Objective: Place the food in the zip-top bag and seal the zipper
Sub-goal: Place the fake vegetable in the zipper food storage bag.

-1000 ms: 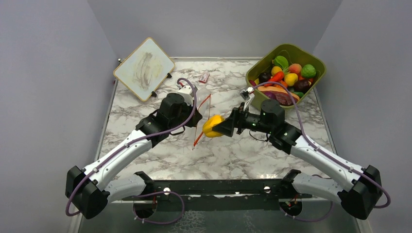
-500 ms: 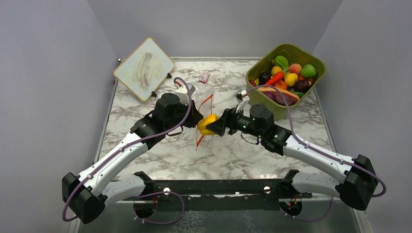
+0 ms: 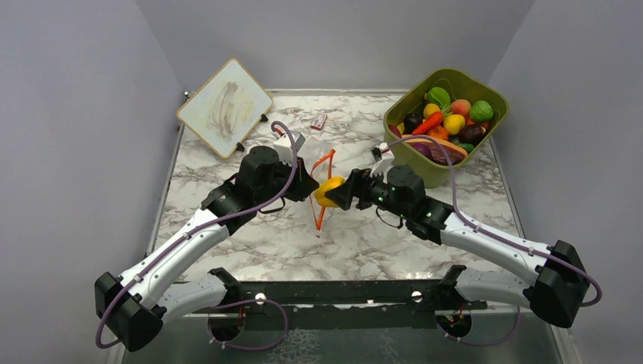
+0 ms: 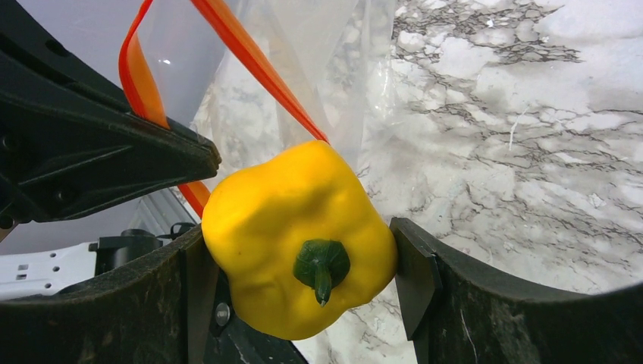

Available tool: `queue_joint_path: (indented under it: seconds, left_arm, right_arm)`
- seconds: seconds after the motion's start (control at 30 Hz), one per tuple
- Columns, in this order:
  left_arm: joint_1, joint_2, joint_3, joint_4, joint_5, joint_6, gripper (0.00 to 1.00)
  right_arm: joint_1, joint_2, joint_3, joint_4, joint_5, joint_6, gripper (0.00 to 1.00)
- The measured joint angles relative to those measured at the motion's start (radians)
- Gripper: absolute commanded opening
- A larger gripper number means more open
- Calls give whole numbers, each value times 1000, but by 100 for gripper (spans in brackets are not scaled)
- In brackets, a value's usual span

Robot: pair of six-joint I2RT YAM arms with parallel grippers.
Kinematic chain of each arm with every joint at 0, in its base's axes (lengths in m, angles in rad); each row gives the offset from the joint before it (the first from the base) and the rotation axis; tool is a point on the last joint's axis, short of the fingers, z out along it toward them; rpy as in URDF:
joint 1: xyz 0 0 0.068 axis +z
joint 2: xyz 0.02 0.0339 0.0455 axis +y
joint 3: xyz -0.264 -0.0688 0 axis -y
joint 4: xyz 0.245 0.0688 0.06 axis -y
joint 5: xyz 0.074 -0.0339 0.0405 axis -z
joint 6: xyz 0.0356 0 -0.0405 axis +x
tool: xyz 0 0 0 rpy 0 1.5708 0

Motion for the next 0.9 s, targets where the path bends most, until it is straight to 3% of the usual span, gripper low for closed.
queue_joint_path:
  seconds: [0.47, 0.9]
  left_arm:
    - [0, 9, 0, 8, 10, -31, 0]
    - [0, -21, 0, 32, 49, -86, 0]
  right_arm:
    - [60, 18, -89, 198, -16, 7, 27]
    - [83, -39, -110, 204, 246, -21, 25]
